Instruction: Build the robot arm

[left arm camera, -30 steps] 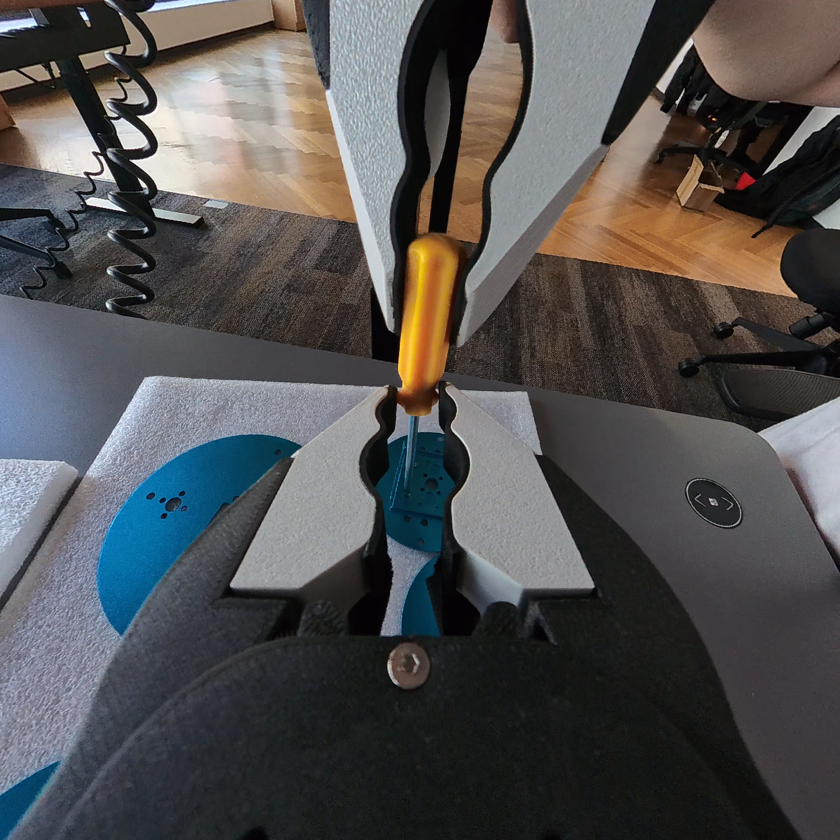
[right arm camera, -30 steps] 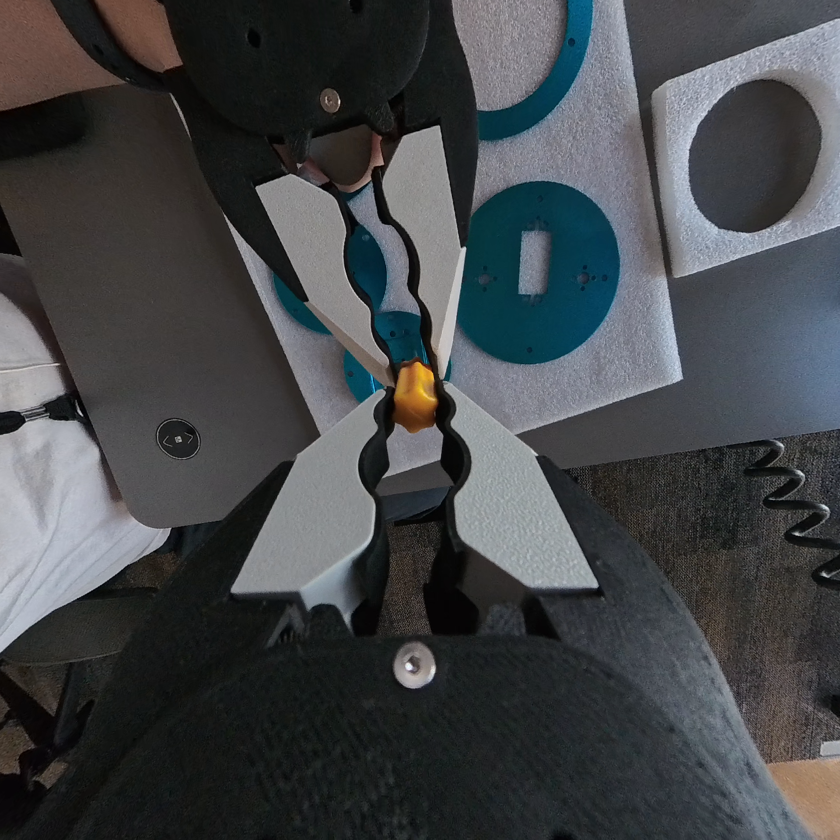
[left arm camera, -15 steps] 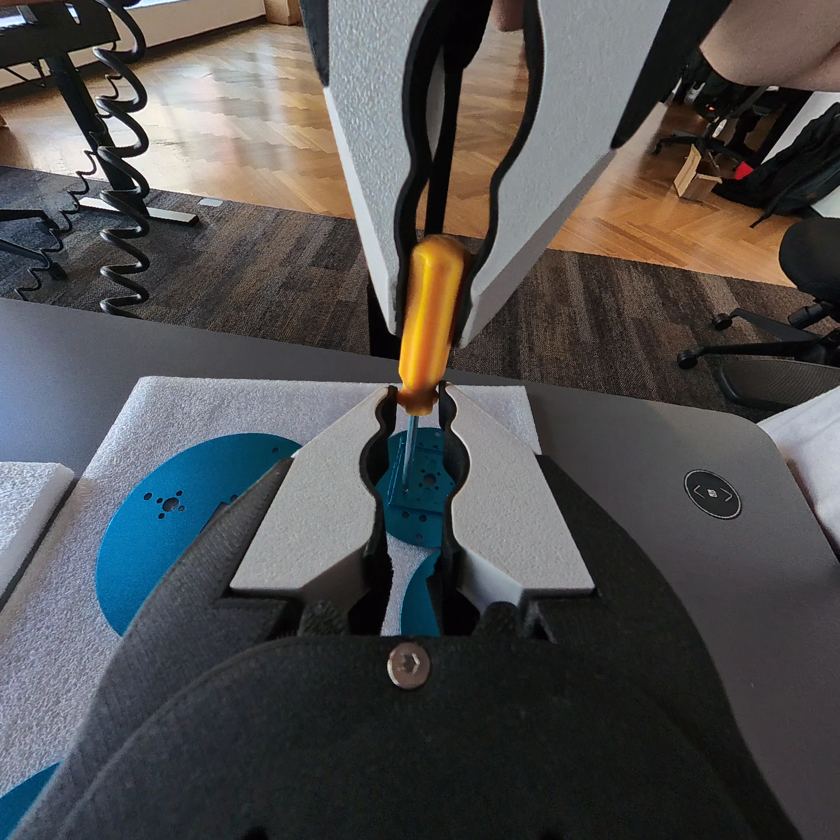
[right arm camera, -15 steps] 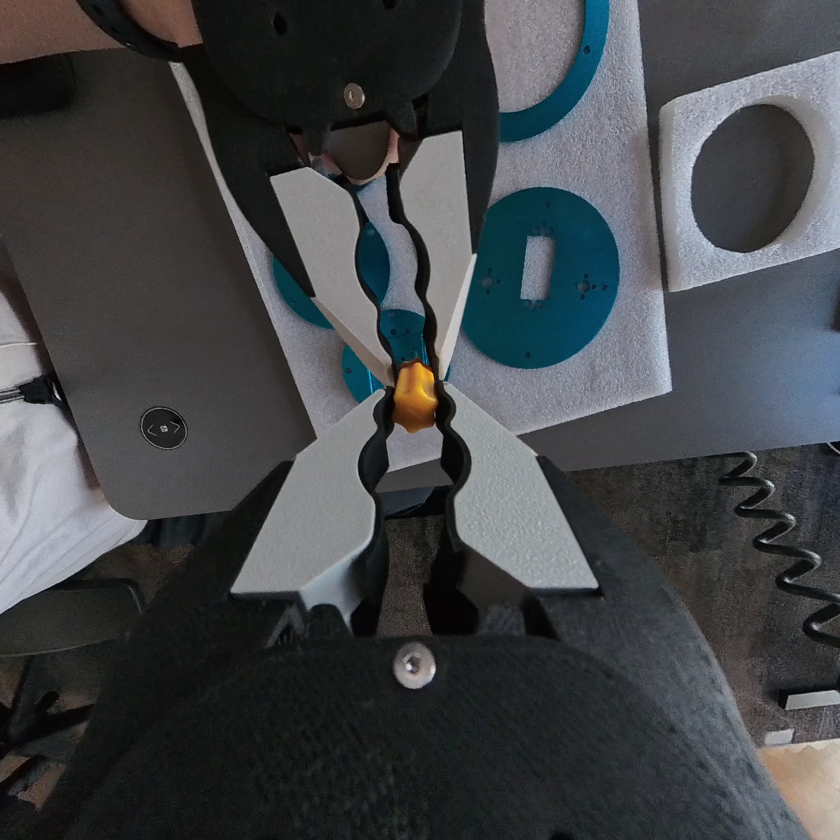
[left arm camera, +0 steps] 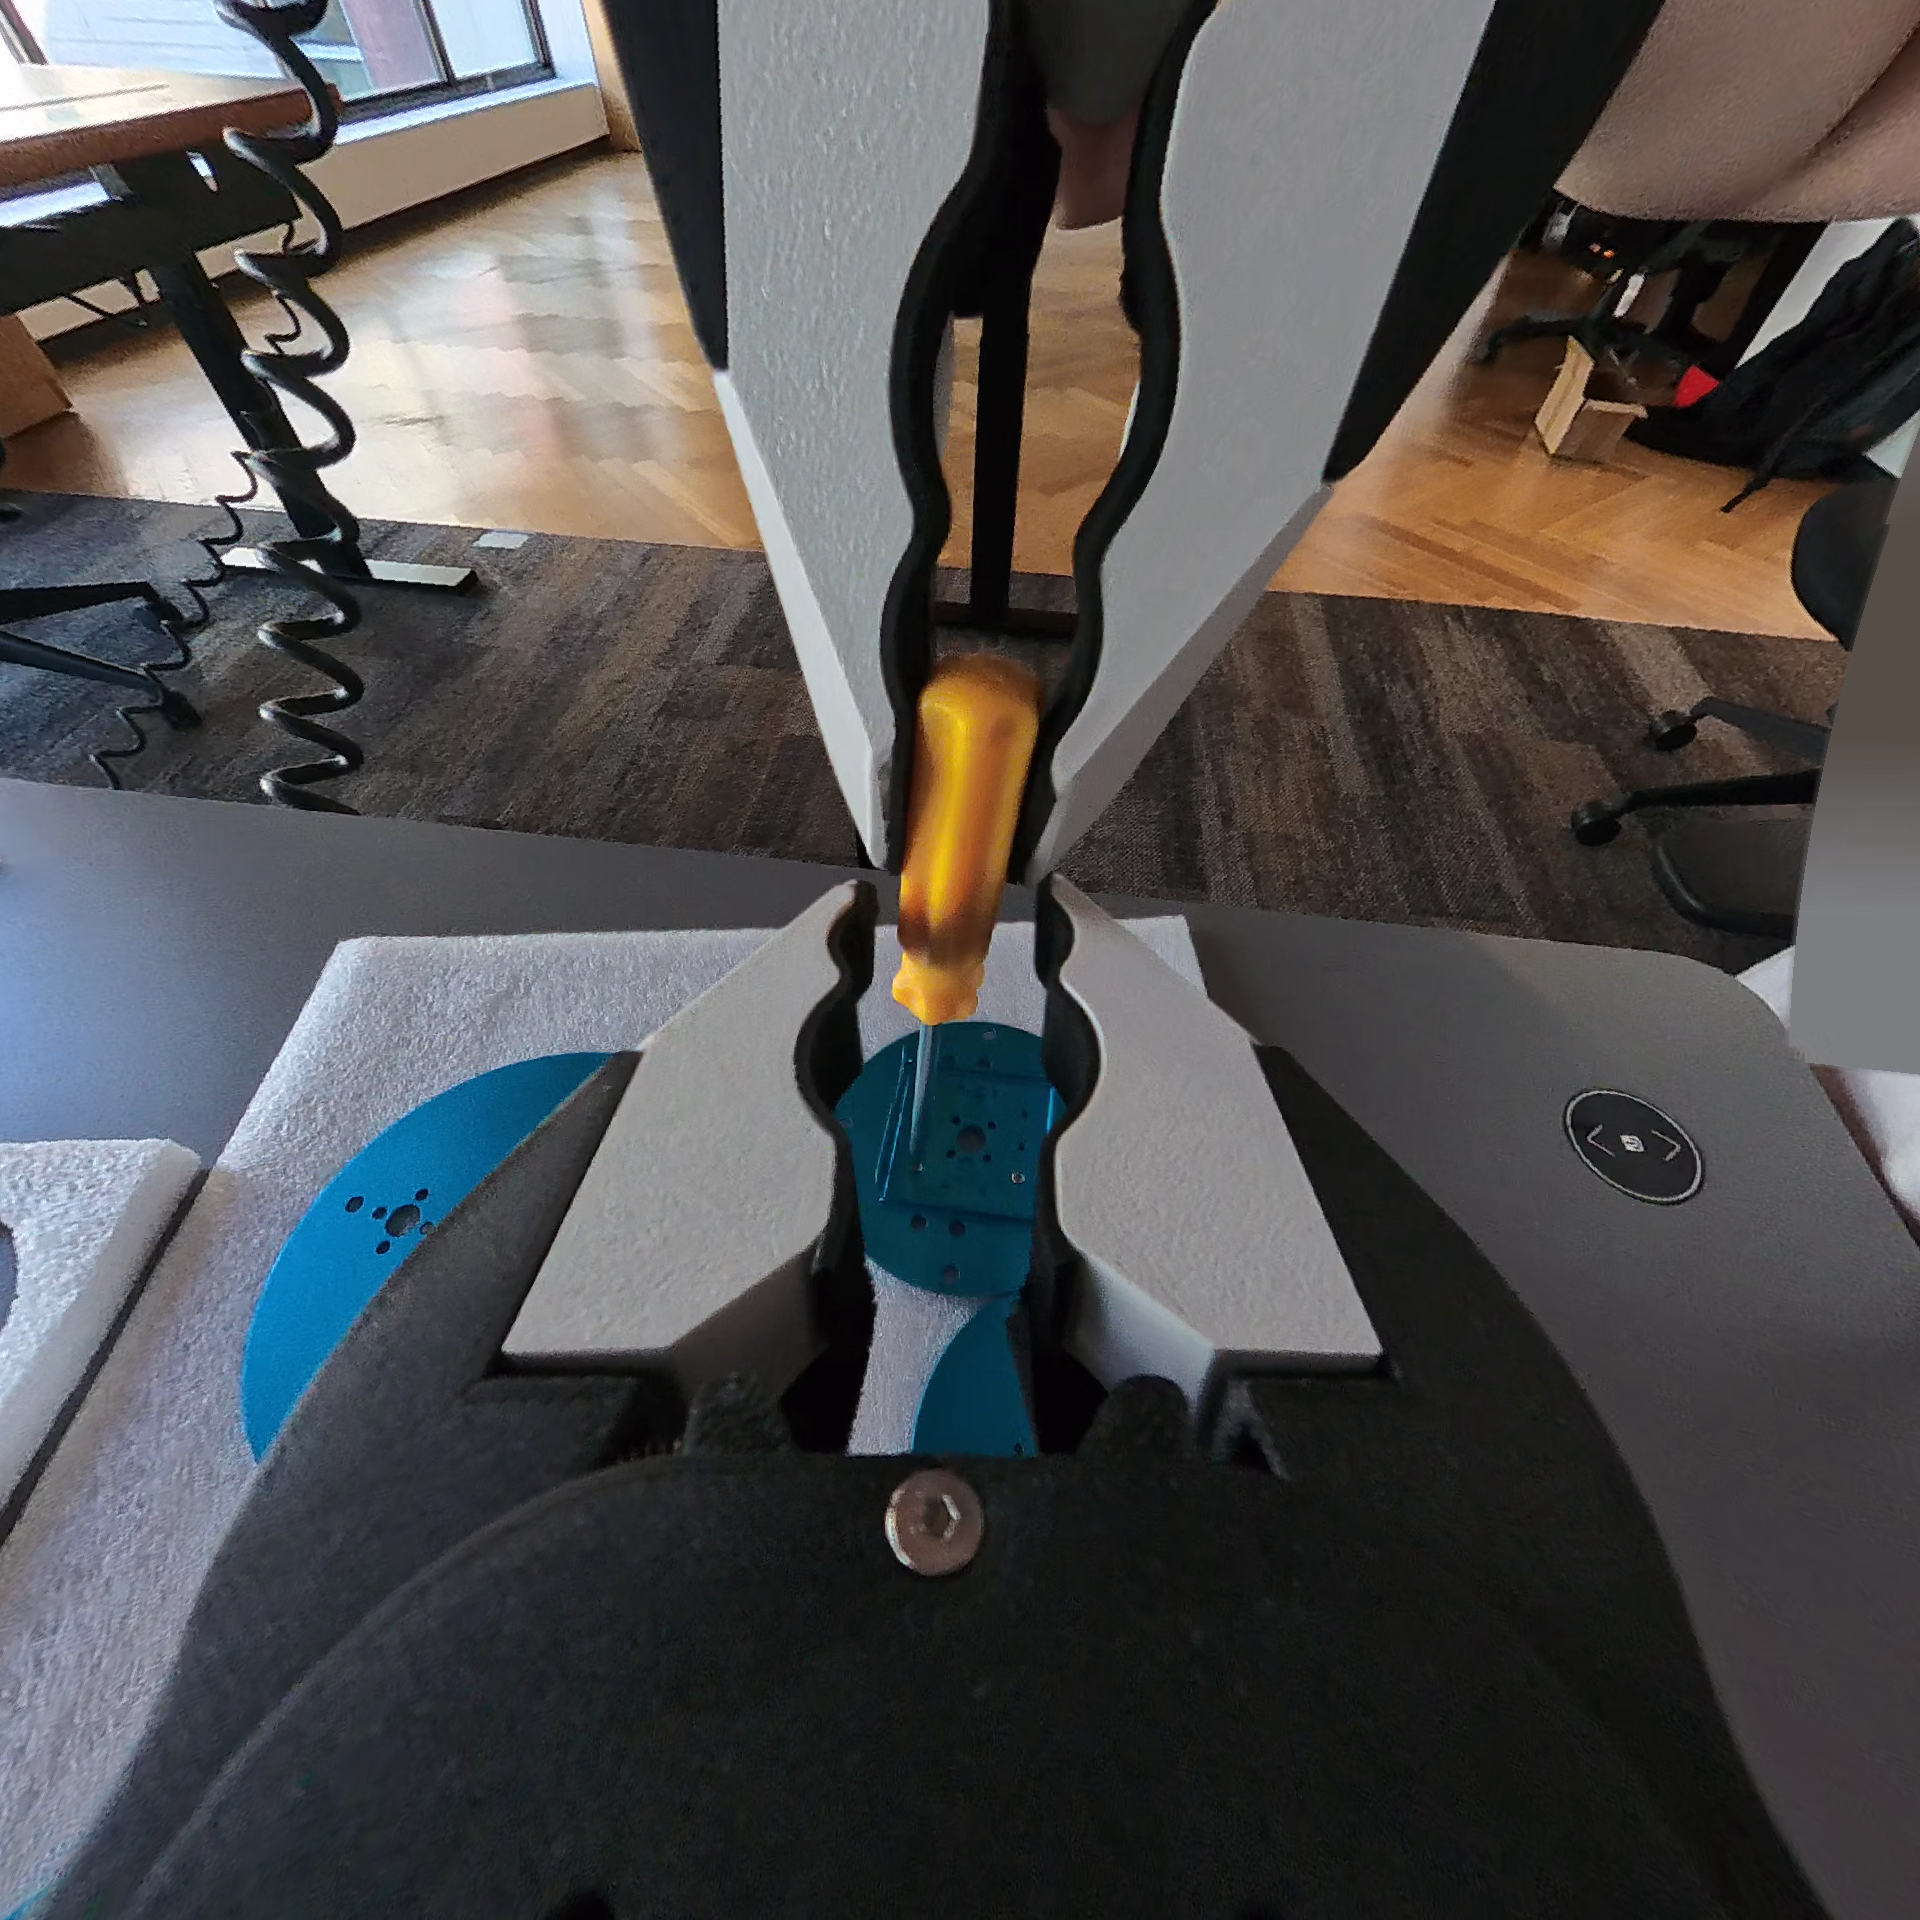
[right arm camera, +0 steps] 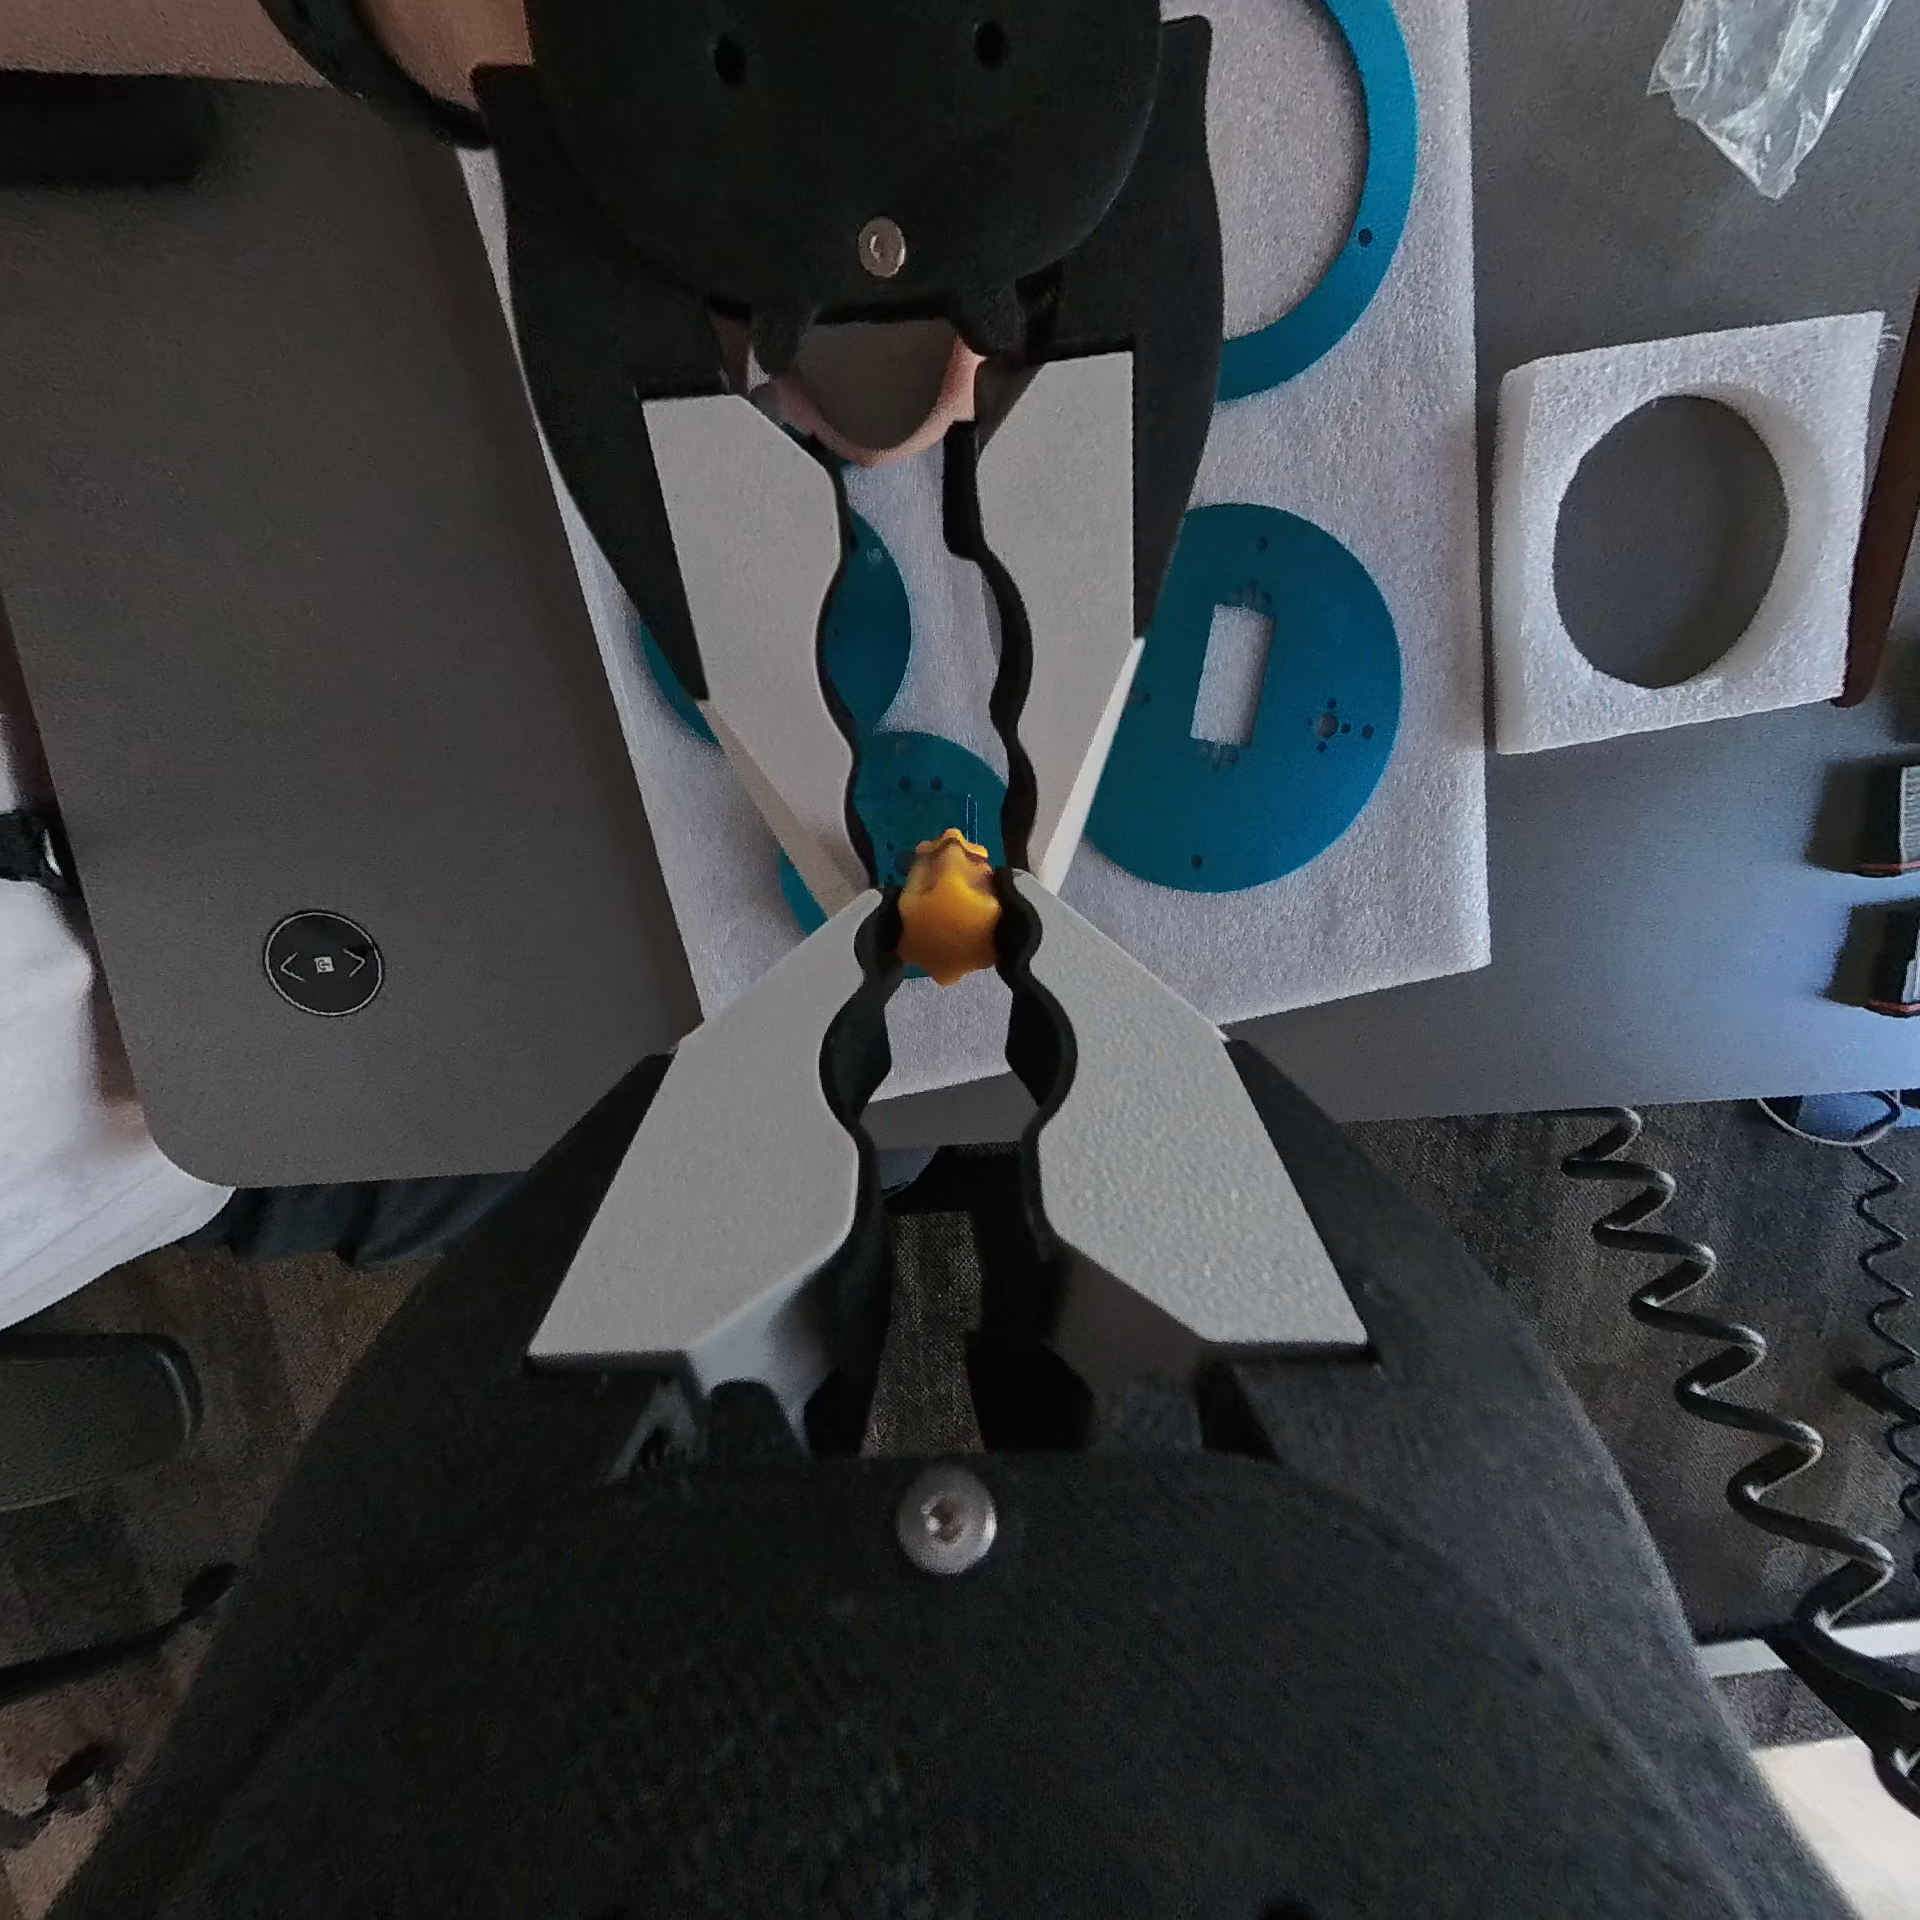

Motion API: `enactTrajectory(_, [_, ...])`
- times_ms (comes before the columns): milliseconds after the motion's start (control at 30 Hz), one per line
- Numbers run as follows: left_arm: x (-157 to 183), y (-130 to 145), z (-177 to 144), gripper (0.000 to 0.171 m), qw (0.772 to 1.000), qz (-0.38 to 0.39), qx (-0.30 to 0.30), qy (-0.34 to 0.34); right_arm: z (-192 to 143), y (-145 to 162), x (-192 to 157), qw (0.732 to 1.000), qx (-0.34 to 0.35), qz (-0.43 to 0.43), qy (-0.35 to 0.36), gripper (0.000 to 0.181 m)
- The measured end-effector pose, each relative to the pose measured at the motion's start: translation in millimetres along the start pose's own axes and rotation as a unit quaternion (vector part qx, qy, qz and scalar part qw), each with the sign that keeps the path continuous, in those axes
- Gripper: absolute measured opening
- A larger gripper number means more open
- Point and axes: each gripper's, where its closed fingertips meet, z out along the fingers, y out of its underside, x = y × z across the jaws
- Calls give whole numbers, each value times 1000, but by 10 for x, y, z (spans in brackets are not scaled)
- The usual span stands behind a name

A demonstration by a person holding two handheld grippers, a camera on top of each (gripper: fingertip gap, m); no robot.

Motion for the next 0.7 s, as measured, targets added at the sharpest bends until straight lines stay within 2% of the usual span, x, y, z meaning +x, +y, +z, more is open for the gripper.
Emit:
enactTrajectory(67, [-20, 19, 25, 17, 1000, 15, -11, -15, -5, 21, 7, 1000, 0, 3, 2, 17])
enactTrajectory(100, [-26, 21, 33, 16, 999, 28, -16, -23, -7, 32, 10, 1000, -1, 6, 1, 18])
enactTrajectory(200, [-19, 28, 50, 16, 997, 61, -30, -30, -9, 76, -8, 1000, -16, -9, -13, 18])
enactTrajectory(267, [-11, 27, 62, 16, 998, 57, -29, -22, -23, 117, 11, 998, -41, -53, -5, 24])
enactTrajectory(367, [-19, 33, 40, 16, 997, 62, -34, -23, -76, 76, 50, 991, -45, -128, 21, 23])
enactTrajectory(433, [-16, 37, 32, 16, 997, 65, -36, -24, -89, 82, 22, 988, -55, -143, 9, 18])
enactTrajectory(700, [-5, 42, 38, 16, 996, 74, -43, -23, -84, 93, 17, 978, -88, -186, 15, 18])
